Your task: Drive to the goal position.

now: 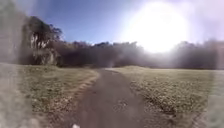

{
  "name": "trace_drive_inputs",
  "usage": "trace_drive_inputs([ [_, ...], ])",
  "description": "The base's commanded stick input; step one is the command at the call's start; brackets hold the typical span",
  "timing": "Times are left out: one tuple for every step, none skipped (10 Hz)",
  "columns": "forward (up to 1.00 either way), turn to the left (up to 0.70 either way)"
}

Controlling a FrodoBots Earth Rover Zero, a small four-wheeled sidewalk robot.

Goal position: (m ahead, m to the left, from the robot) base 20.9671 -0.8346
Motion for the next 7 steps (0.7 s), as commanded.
trace_drive_inputs([
  [0.60, 0.15],
  [0.60, 0.15],
  [0.60, 0.15],
  [0.60, 0.15],
  [0.60, 0.15],
  [0.60, 0.14],
  [0.60, 0.13],
])
